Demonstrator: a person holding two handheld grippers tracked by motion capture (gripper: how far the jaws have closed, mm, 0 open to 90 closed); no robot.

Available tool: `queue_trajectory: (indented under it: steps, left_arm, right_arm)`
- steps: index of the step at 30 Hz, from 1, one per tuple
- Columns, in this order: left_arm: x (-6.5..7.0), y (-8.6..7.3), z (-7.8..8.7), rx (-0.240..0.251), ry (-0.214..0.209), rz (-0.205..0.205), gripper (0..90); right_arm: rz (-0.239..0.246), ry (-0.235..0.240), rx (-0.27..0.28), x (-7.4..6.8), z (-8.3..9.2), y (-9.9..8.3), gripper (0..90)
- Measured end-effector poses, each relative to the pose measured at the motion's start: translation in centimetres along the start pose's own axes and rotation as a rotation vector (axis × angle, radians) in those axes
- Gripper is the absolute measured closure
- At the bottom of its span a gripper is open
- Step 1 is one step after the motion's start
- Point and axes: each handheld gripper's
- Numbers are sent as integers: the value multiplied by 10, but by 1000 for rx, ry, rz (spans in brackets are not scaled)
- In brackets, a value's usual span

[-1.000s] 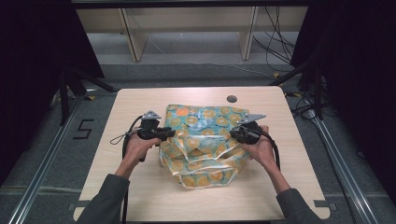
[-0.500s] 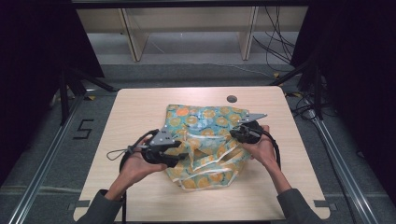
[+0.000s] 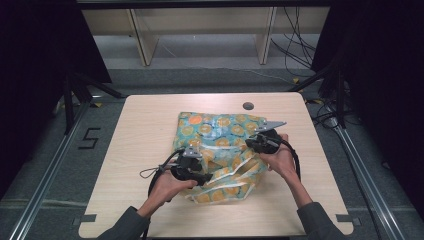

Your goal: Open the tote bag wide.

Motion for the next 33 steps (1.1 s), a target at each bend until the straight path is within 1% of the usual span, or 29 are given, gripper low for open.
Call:
queue_trajectory:
  steps: [1, 2, 3, 4, 6, 7, 8, 9, 10, 11, 12, 13, 14, 15, 16, 17, 18, 19, 20, 22, 23, 24, 25, 26, 28, 29, 30, 31, 33]
  left_arm:
    - [-3, 2, -1, 20, -12, -5, 676]
    - [-5, 4, -1, 43, -31, 12, 769]
    - [-6, 8, 1, 74, -42, 27, 855]
    - [-8, 12, 5, 94, -57, 37, 883]
    - [-10, 24, 16, 159, -87, 80, 889]
    - [-13, 32, 23, 192, -104, 90, 889]
    - [-16, 40, 29, 232, -110, 99, 889]
    - [-21, 49, 33, 268, -116, 123, 889]
    - [-26, 58, 37, 295, -124, 160, 889]
    - [-32, 66, 40, 308, -119, 183, 889]
    - [-38, 75, 41, 322, -129, 214, 889]
    - [-45, 82, 41, 322, -134, 243, 890]
    - [-51, 89, 40, 324, -121, 264, 890]
    - [-57, 95, 38, 326, -116, 288, 889]
    - [-63, 99, 37, 328, -119, 318, 889]
    - [-68, 103, 34, 325, -123, 337, 890]
    - [-71, 107, 32, 321, -114, 351, 889]
    - [-74, 109, 30, 316, -107, 360, 889]
    - [-77, 111, 28, 309, -109, 371, 889]
    - [-81, 113, 25, 295, -83, 367, 888]
    - [-82, 114, 25, 286, -76, 365, 888]
    - [-84, 115, 24, 281, -69, 367, 887]
    - [-85, 114, 24, 273, -66, 366, 887]
    - [-86, 113, 24, 272, -63, 365, 886]
    - [-88, 112, 24, 254, -63, 364, 884]
    - [-89, 111, 24, 253, -53, 362, 883]
    - [-89, 110, 24, 250, -47, 360, 883]
    - [-90, 110, 24, 248, -49, 360, 880]
    - [-89, 109, 24, 238, -53, 354, 870]
  right_arm:
    - [-4, -8, 35, -1, -2, -1, 900]
    - [2, 5, 10, 0, 1, 1, 883]
    - [-16, 5, 36, -1, 0, 0, 842]
    - [-16, 15, 18, 0, 4, 2, 803]
    - [-13, 16, 42, -1, 11, 5, 763]
    - [-21, 15, 54, -3, 16, 7, 737]
    - [1, 18, 78, -3, 21, 9, 720]
    - [0, 30, 84, -5, 28, 13, 691]
    - [-2, 46, 102, -8, 35, 16, 659]
    - [13, 69, 114, -11, 41, 19, 639]
    - [48, 88, 128, -13, 47, 22, 615]
    - [27, 115, 123, -20, 54, 24, 600]
    - [54, 125, 146, -24, 57, 25, 581]
    - [62, 144, 143, -30, 61, 27, 562]
    - [91, 148, 159, -34, 62, 28, 539]
    - [87, 172, 145, -40, 63, 29, 520]
    - [98, 170, 147, -45, 62, 30, 505]
    - [124, 164, 151, -48, 60, 31, 497]
    - [137, 162, 145, -51, 58, 32, 492]
    - [162, 144, 128, -54, 50, 32, 479]
    - [159, 128, 104, -54, 46, 31, 476]
    - [164, 95, 88, -52, 42, 30, 473]
    - [170, 45, 64, -50, 36, 28, 466]
    - [186, 17, 50, -48, 32, 26, 462]
    - [180, -16, 27, -44, 23, 22, 451]
    - [181, -13, 11, -44, 20, 21, 456]
    - [194, -11, -6, -43, 16, 19, 472]
    - [203, -23, -18, -44, 14, 18, 526]
    - [260, -33, -41, -43, 9, 17, 734]
Point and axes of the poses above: each handheld gripper's, and its own axes: z roughly backward along the jaws, y roughly out of its top, x roughly to its right, and after that the axes turned 7 degrees about z, right-handed
